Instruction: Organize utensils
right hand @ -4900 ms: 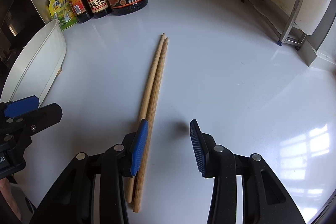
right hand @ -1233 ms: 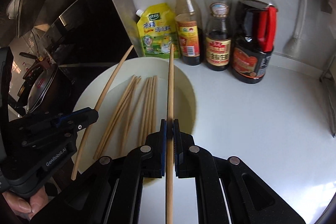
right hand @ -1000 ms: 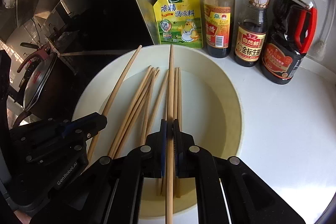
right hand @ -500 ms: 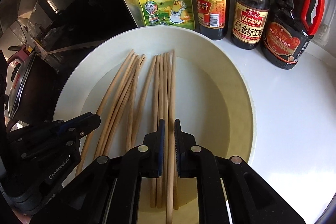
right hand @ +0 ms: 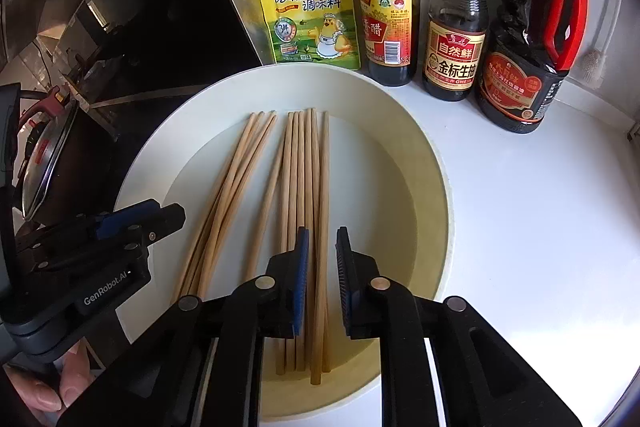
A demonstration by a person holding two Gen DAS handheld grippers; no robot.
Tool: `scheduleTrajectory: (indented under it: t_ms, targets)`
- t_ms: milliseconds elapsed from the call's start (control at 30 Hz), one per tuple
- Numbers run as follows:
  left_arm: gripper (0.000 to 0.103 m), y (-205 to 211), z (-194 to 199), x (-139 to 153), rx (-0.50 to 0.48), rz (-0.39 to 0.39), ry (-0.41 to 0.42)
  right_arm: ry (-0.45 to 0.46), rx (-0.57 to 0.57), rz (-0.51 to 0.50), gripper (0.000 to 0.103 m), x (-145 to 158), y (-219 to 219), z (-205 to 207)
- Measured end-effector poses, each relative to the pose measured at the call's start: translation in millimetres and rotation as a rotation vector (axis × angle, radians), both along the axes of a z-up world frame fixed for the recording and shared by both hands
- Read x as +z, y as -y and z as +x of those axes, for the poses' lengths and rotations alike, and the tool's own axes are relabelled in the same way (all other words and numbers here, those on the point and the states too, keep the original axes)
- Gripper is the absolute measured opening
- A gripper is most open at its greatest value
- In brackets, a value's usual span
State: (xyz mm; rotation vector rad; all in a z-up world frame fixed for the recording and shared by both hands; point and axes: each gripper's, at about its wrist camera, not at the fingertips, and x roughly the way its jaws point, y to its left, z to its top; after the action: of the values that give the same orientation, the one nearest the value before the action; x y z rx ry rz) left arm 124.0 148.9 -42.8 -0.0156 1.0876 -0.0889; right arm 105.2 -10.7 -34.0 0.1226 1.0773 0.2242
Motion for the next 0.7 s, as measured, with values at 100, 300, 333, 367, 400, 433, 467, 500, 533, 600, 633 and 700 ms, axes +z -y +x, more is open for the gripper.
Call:
scheduleTrajectory:
  t_ms: [100, 300, 333, 367, 400, 433, 467, 500, 533, 600, 633, 700]
  targets:
    - [0.032, 1.0, -5.0, 4.6, -0.005, 0.002, 0.013, 0.013, -0.005, -0.003, 0.02, 5.2, 0.4, -4.8]
    - [0.047, 2.1, -16.3, 16.4, -0.011, 0.004, 0.053, 0.037, -0.019, -0.005, 0.027, 14.8, 2.2, -15.2]
    - [0.048, 2.5, -17.9, 18.2, -0.011, 0.004, 0.058, 0.04, -0.02, -0.005, 0.029, 16.0, 2.5, -16.7]
    - [0.049, 2.6, -19.0, 19.8, -0.01, 0.004, 0.062, 0.044, -0.022, -0.004, 0.03, 17.6, 2.6, -18.5]
    - [0.05, 2.2, -20.7, 21.7, -0.009, 0.003, 0.067, 0.049, -0.024, -0.003, 0.034, 19.2, 3.1, -20.3]
    - [0.053, 1.8, -22.4, 23.5, -0.009, 0.001, 0.073, 0.054, -0.025, -0.002, 0.038, 20.8, 3.4, -22.2]
    - [0.055, 1.4, -23.6, 24.5, -0.008, 0.0, 0.077, 0.061, -0.026, -0.003, 0.039, 22.6, 3.6, -24.1]
    - [0.056, 1.0, -25.5, 26.2, -0.007, 0.0, 0.084, 0.067, -0.026, -0.005, 0.039, 24.1, 3.6, -25.8]
    - [0.058, 0.7, -27.1, 27.6, -0.005, 0.0, 0.089, 0.071, -0.025, -0.007, 0.039, 25.6, 3.5, -27.6]
    - [0.059, -0.5, -31.4, 29.9, -0.002, 0.002, 0.097, 0.078, -0.026, -0.011, 0.04, 28.3, 3.6, -30.7]
    - [0.061, -0.9, -32.9, 31.0, 0.0, 0.002, 0.1, 0.08, -0.028, -0.012, 0.041, 29.4, 3.8, -32.0]
    - [0.068, -2.3, -36.4, 33.5, 0.009, 0.004, 0.107, 0.085, -0.03, -0.012, 0.043, 31.9, 3.9, -35.0]
